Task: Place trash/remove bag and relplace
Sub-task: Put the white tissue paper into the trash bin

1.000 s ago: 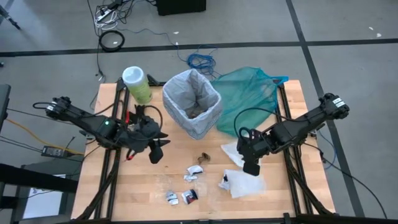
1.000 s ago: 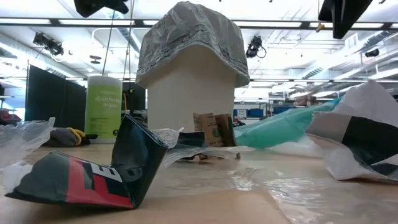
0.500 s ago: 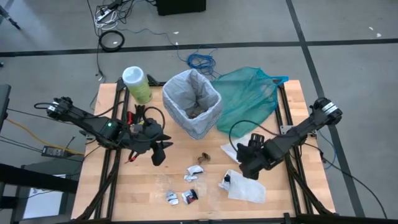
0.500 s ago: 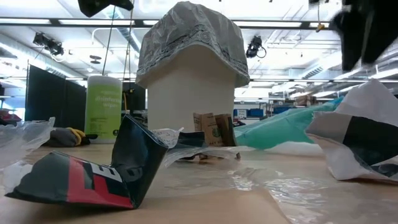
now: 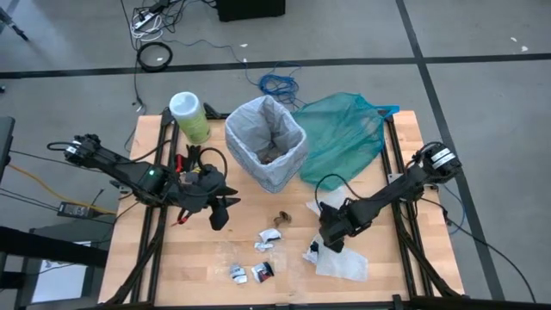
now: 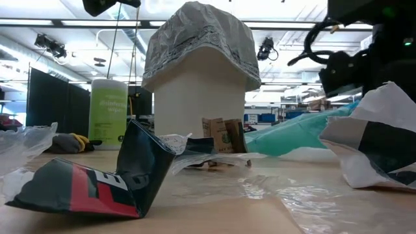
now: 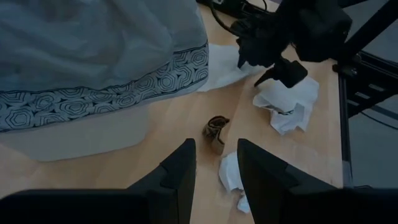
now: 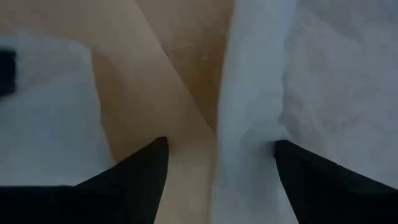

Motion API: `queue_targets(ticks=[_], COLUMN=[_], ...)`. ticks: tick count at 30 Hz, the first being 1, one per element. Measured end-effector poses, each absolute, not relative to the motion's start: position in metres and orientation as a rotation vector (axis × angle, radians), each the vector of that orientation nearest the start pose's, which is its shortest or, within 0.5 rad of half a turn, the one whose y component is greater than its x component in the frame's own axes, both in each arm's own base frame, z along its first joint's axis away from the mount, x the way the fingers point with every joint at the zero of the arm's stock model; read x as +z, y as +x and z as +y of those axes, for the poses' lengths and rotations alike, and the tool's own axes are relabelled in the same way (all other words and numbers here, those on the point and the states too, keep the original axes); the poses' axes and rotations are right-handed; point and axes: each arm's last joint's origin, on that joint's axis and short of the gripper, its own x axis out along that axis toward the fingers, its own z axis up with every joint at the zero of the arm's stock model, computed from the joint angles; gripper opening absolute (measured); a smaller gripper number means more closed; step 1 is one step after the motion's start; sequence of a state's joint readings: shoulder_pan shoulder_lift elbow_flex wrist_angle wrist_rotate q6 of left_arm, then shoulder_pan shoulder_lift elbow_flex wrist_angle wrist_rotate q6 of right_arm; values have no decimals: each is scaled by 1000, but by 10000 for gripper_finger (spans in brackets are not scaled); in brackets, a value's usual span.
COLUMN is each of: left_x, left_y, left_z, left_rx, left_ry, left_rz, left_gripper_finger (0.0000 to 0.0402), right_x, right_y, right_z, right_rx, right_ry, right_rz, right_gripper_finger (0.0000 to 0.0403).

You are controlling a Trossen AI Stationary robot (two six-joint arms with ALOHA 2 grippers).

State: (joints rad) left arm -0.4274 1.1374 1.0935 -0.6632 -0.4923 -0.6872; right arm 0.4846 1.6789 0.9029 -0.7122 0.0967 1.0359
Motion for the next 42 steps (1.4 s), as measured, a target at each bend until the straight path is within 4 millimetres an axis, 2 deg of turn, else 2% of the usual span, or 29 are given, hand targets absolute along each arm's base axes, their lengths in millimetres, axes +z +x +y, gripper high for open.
queue_targets(ticks=[3, 5, 7, 9, 12, 16, 20, 25, 29, 33, 35, 38, 42], left_x=[332, 332, 332, 331, 331, 331, 331, 331, 332, 332, 332, 332, 332], left_y=[213, 213, 213, 212, 212, 212, 212, 212, 212, 212, 212, 213, 213], left_z=[-82, -82, -82, -82, -82, -82, -82, -82, -82, -81, -81, -81, -81], left_rx=[272, 273, 272, 272, 272, 272, 272, 272, 278, 289, 293, 294, 294], left_ry=[-350, -348, -345, -344, -343, -343, -342, -343, -340, -336, -335, -335, -335], left_rz=[576, 577, 578, 580, 580, 581, 581, 579, 577, 570, 568, 566, 565], left_gripper_finger=[126, 126, 126, 126, 126, 126, 126, 126, 126, 126, 126, 126, 126], right_x=[138, 139, 142, 146, 162, 205, 264, 344, 407, 455, 471, 483, 476], right_y=[242, 244, 246, 247, 254, 262, 262, 252, 246, 253, 262, 278, 305], right_z=[121, 119, 117, 113, 108, 104, 96, 89, 81, 59, 44, 15, -27], right_rx=[-429, -421, -399, -385, -365, -303, -223, -75, 44, 19, -13, -88, -188], right_ry=[469, 477, 491, 500, 531, 565, 609, 639, 582, 474, 414, 351, 295], right_rz=[1409, 1411, 1409, 1409, 1360, 1239, 1083, 844, 647, 464, 405, 354, 376], right_gripper_finger=[212, 144, 59, 18, 8, 2, 1, 0, 0, 0, 0, 0, 0])
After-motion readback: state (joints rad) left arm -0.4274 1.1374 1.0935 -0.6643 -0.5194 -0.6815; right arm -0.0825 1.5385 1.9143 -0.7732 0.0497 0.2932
